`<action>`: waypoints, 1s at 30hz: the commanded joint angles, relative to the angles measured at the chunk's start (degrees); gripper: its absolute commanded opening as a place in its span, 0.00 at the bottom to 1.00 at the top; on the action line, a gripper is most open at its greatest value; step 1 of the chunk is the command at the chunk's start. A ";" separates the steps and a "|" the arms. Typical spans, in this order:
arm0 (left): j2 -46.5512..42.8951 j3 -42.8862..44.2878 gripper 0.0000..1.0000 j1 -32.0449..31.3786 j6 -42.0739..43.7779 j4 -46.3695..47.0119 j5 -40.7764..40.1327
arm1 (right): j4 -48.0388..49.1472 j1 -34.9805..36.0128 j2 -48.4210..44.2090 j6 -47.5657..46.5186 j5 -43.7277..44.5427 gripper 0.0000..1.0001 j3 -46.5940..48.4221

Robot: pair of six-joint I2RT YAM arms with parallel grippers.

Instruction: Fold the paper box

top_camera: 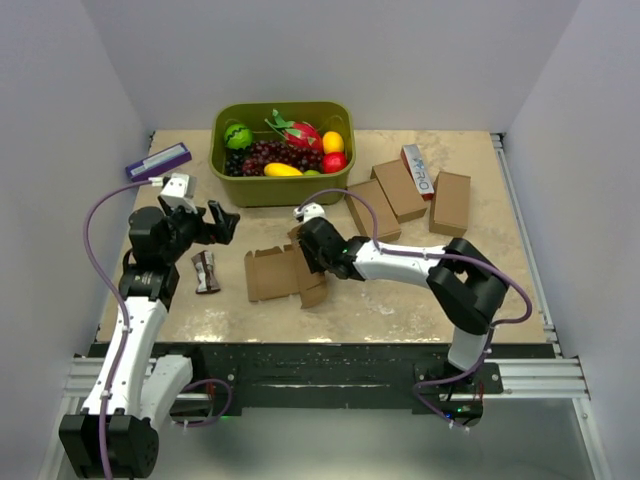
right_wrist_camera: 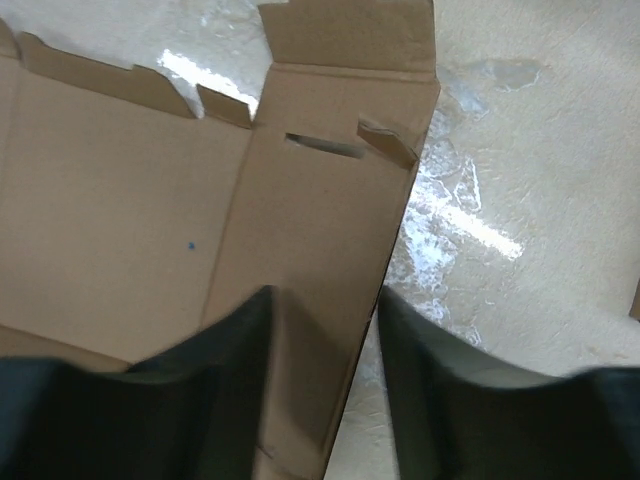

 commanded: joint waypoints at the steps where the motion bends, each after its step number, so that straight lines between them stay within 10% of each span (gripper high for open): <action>1: 0.89 0.77 0.96 0.21 0.15 2.57 3.88 | -2.01 -0.15 -0.93 -0.08 2.97 0.27 1.96; 5: 1.68 0.77 0.92 0.04 0.76 3.88 8.00 | -3.76 -0.15 -4.09 -4.46 2.53 0.01 1.78; 13: 3.79 5.16 0.97 -14.81 11.05 2.13 16.95 | -11.13 -0.15 -19.72 -23.53 -12.40 0.00 1.60; 30: 3.97 2.62 1.00 -15.95 12.10 5.47 28.14 | -23.80 -0.15 -34.24 -24.95 -24.80 0.00 6.00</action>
